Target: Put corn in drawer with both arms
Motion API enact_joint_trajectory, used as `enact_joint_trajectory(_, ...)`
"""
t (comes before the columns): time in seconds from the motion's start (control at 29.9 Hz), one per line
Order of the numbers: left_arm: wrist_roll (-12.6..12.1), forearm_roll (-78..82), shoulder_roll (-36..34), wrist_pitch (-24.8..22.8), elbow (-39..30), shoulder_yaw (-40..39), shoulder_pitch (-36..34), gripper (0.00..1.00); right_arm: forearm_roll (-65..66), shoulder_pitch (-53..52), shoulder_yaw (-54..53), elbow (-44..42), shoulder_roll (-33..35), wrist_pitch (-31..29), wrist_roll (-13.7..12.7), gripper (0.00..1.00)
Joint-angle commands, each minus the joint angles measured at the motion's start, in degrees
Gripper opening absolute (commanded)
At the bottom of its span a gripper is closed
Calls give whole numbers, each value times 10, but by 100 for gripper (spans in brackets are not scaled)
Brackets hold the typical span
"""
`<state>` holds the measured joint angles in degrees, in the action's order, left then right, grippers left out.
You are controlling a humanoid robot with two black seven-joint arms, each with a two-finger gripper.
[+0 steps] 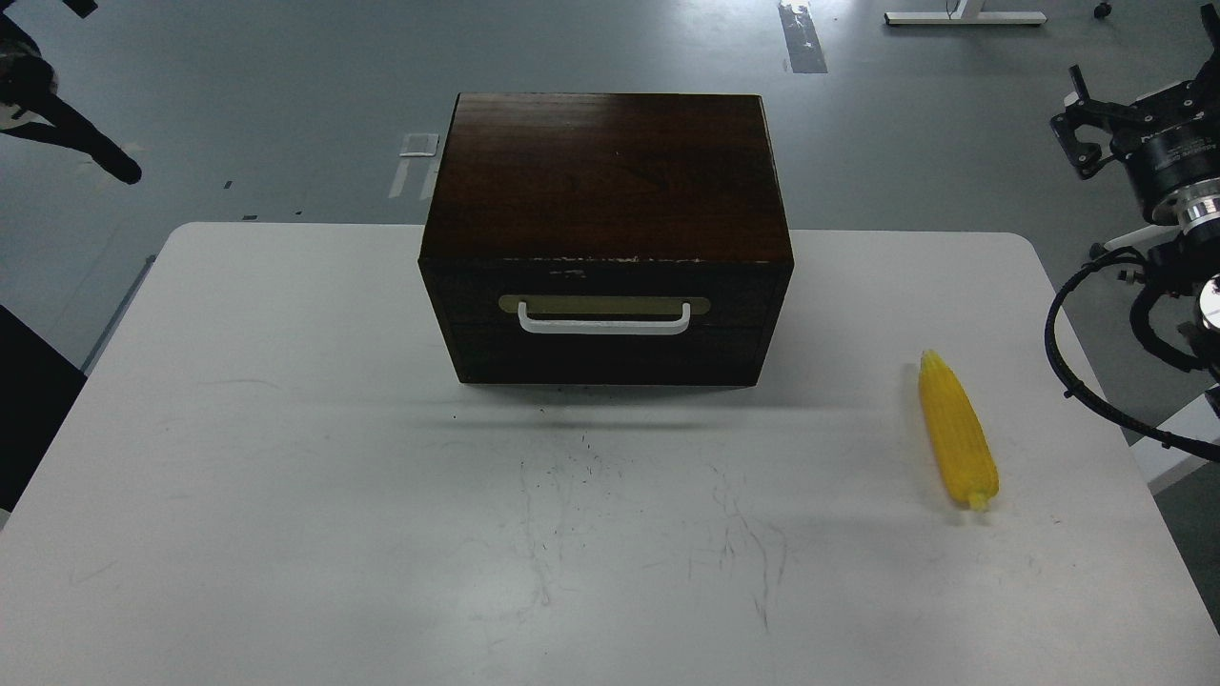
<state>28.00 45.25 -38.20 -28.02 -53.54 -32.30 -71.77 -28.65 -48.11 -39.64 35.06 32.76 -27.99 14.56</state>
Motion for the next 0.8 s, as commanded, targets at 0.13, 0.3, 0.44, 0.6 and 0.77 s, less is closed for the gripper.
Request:
enact_joint_trajectory(0.13, 0, 258, 8, 0, -205, 1, -11, 94, 0, -1, 0, 3, 2, 0, -1, 100)
enact_joint_trajectory(0.3, 0, 386, 7, 0, -272, 71, -29, 94, 0, -1, -1, 2, 3, 0, -1, 100)
enact_joint_trajectory(0.44, 0, 533, 30, 0, -278, 137, -50, 85, 0, -1, -1, 0, 4, 0, -1, 100)
enact_joint_trajectory(0.6, 0, 658, 58, 0, -285, 228, -75, 85, -1, -1, -2, -3, 4, 0, -1, 100)
enact_joint_trajectory(0.77, 0, 729, 105, 0, -279, 337, -123, 85, 0, 1, -2, -5, 5, 0, -1, 100)
